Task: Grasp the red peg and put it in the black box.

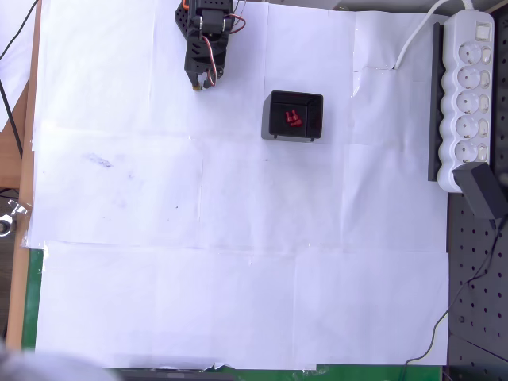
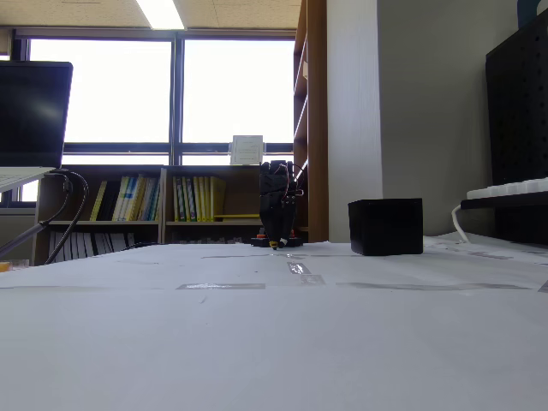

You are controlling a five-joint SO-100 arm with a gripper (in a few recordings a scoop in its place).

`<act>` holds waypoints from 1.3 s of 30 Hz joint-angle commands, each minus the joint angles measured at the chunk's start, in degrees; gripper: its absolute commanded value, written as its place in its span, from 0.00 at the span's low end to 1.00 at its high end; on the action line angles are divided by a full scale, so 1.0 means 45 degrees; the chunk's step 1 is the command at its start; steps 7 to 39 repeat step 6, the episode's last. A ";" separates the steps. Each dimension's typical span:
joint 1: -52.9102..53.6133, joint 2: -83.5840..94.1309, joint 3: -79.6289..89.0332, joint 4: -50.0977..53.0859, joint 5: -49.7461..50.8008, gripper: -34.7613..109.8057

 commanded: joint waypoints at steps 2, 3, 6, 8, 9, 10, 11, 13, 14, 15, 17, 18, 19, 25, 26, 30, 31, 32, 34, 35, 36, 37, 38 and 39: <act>0.0137 -0.1113 -0.1016 0.1250 0.0039 0.25; 0.0137 -0.1113 -0.1016 0.1250 0.0039 0.25; 0.0137 -0.1113 -0.1016 0.1250 0.0039 0.25; 0.0137 -0.1113 -0.1016 0.1250 0.0039 0.25; 0.0137 -0.1113 -0.1016 0.1250 0.0039 0.25; 0.0137 -0.1113 -0.1016 0.1250 0.0039 0.25; 0.0137 -0.1113 -0.1016 0.1250 0.0039 0.25; 0.0137 -0.1113 -0.1016 0.1250 0.0039 0.25; 0.0137 -0.1113 -0.1016 0.1250 0.0039 0.25; 0.0137 -0.1113 -0.1016 0.1250 0.0039 0.25; 0.0137 -0.1113 -0.1016 0.1250 0.0039 0.25; 0.0137 -0.1113 -0.1016 0.1250 0.0039 0.25; 0.0137 -0.1113 -0.1016 0.1250 0.0039 0.25; 0.0137 -0.1113 -0.1016 0.1250 0.0039 0.25; 0.0137 -0.1113 -0.1016 0.1250 0.0039 0.25; 0.0137 -0.1113 -0.1016 0.1250 0.0039 0.25; 0.0137 -0.1113 -0.1016 0.1250 0.0039 0.25; 0.0137 -0.1113 -0.1016 0.1250 0.0039 0.25; 0.0137 -0.1113 -0.1016 0.1250 0.0039 0.25; 0.0137 -0.1113 -0.1016 0.1250 0.0039 0.25; 0.0137 -0.1113 -0.1016 0.1250 0.0039 0.25; 0.0137 -0.1113 -0.1016 0.1250 0.0039 0.25; 0.0137 -0.1113 -0.1016 0.1250 0.0039 0.25; 0.0137 -0.1113 -0.1016 0.1250 0.0039 0.25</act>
